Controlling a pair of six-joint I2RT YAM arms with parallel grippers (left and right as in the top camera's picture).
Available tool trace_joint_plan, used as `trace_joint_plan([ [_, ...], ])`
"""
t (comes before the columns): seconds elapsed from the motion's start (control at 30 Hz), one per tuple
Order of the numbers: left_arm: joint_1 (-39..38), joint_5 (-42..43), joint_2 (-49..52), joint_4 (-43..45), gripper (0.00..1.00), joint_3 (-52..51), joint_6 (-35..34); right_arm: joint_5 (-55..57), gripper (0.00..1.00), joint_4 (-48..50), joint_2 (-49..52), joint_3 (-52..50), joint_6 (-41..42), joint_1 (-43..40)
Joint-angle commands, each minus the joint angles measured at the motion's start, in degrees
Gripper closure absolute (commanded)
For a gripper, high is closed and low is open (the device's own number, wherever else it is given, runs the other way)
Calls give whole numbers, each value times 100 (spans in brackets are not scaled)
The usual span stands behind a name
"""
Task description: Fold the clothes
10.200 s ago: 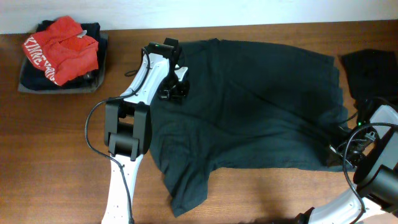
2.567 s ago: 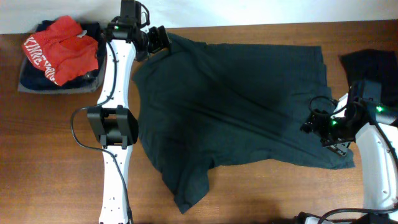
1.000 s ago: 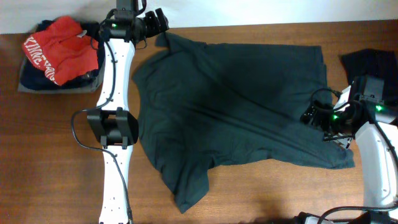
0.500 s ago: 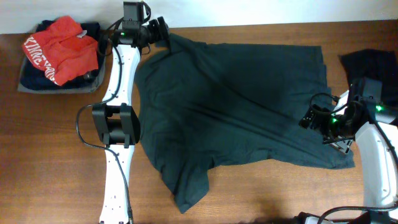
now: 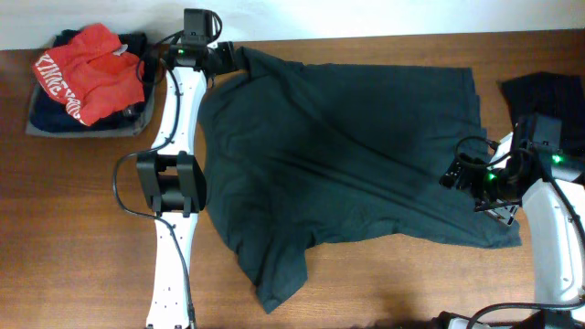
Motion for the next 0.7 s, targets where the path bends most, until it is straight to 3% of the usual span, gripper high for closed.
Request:
trace_joint_plan([
  [0.0, 13, 2, 269, -33, 33, -81, 138, 48, 1, 2, 22, 33, 22, 52],
  [0.23, 13, 22, 396, 48, 32, -81, 402, 48, 1, -17, 22, 33, 22, 52],
  [0.67, -50, 22, 435, 603, 31, -81, 1519, 50, 1, -15, 26, 31, 22, 52],
])
